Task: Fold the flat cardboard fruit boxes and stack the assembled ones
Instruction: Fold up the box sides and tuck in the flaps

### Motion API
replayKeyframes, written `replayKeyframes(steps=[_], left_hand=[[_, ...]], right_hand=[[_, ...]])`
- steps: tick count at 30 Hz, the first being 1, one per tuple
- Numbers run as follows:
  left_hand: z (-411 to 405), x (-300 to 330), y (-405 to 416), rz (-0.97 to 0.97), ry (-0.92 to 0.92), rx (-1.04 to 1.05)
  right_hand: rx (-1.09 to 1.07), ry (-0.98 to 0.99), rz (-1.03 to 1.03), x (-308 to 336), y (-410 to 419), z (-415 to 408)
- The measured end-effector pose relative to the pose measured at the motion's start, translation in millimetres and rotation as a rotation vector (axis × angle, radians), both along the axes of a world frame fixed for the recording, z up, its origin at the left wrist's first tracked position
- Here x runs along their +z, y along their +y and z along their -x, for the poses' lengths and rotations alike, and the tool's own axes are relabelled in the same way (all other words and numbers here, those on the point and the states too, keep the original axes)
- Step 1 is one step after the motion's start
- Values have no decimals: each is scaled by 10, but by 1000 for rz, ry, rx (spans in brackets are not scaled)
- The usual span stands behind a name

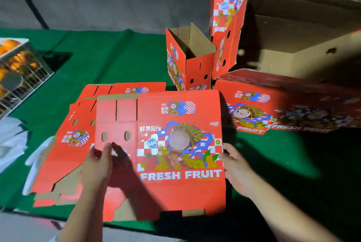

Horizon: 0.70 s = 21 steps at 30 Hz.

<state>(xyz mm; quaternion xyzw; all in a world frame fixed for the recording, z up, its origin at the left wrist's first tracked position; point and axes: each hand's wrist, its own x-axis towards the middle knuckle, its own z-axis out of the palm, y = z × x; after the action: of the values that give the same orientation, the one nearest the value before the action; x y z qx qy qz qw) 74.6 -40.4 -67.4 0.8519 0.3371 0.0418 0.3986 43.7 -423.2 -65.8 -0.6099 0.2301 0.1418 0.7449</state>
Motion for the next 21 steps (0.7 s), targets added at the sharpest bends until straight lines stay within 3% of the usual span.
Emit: replayKeyframes(steps=[3, 7, 11, 14, 18, 21], left_hand=[[-20, 238, -258, 176, -187, -75], [0, 491, -814, 356, -259, -203], [225, 582, -1366, 927, -136, -355], [358, 564, -1637, 1251, -54, -365], [375, 435, -1618, 1344, -162, -344], [316, 330, -1559, 1107, -282, -349]], right_hand=[[-102, -131, -18, 200, -179, 71], [-102, -234, 176, 505, -519, 174], [169, -284, 230, 673, -672, 252], [156, -384, 341, 700, -607, 228], [118, -457, 397, 566, -625, 280], [-14, -463, 466, 424, -598, 382]])
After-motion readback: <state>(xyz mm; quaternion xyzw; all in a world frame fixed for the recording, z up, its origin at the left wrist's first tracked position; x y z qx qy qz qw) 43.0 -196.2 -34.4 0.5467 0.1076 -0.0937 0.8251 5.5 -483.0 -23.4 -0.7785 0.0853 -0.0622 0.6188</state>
